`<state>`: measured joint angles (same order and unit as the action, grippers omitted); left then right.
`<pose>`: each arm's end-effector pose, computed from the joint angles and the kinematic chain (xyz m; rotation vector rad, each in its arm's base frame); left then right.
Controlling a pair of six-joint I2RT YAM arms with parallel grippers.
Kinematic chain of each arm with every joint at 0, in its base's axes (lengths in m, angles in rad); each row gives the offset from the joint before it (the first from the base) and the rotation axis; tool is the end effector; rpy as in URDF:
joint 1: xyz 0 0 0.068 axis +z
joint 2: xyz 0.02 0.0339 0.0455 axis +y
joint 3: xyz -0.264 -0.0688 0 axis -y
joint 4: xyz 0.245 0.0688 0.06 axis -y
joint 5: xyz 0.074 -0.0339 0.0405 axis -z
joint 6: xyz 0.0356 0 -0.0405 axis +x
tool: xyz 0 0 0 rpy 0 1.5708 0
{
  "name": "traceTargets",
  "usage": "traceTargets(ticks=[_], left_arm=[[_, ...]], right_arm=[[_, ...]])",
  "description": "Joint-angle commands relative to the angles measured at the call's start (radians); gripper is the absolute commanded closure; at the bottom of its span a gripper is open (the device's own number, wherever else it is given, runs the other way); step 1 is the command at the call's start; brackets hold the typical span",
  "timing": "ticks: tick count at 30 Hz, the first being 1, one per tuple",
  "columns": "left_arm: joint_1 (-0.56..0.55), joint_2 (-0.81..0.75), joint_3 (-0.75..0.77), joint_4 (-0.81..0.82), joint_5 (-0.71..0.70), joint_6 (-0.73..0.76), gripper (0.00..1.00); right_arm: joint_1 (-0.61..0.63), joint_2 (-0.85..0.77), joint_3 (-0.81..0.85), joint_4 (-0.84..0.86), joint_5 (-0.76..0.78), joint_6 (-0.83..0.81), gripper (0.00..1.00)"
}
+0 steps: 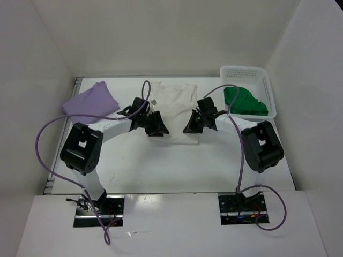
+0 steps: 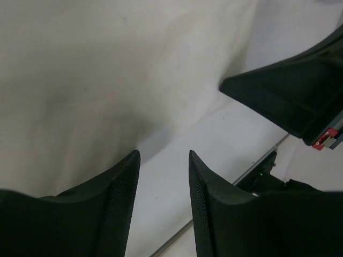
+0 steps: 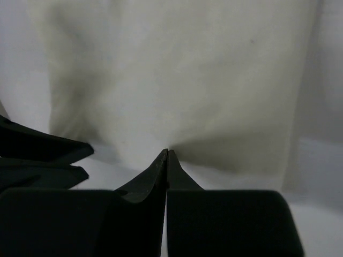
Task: Fold and stack the t-shirts
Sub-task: Smooth out the 2/3-rectangle-folded T-shirt at the center of the board.
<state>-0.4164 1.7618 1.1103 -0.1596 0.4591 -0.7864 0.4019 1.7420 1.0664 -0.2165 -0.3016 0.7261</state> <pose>0.3359 -0.1658 0.1951 -0.2360 2.5584 -1.0707 0.3285 0.1511 0.1832 0.2823 2.5911 0.8254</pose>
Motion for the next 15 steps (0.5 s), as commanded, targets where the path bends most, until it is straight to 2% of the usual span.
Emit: traceTargets(ticks=[1, 5, 8, 9, 11, 15], left_arm=[[0.005, 0.062, -0.020, 0.068, -0.031, 0.044, 0.51], [0.014, 0.090, -0.121, 0.115, -0.054, 0.042, 0.51], [0.024, 0.038, -0.162, 0.115, -0.097, 0.041, 0.51], [0.083, 0.003, -0.200, 0.062, -0.140, 0.097, 0.49], [0.093, -0.009, -0.211, 0.061, -0.140, 0.107, 0.49], [0.111, -0.085, -0.211, -0.056, -0.158, 0.131, 0.48]], right_arm=[[-0.005, 0.034, -0.058, 0.097, 0.033, 0.016, 0.99], [-0.005, 0.120, -0.114, 0.095, 0.055, 0.026, 0.99], [-0.005, 0.120, -0.149, 0.108, 0.079, 0.045, 1.00], [-0.029, 0.063, -0.170, 0.086, 0.119, 0.033, 1.00], [-0.044, 0.051, -0.171, 0.072, 0.133, 0.033, 1.00], [-0.069, -0.004, -0.171, 0.039, 0.153, 0.003, 1.00]])
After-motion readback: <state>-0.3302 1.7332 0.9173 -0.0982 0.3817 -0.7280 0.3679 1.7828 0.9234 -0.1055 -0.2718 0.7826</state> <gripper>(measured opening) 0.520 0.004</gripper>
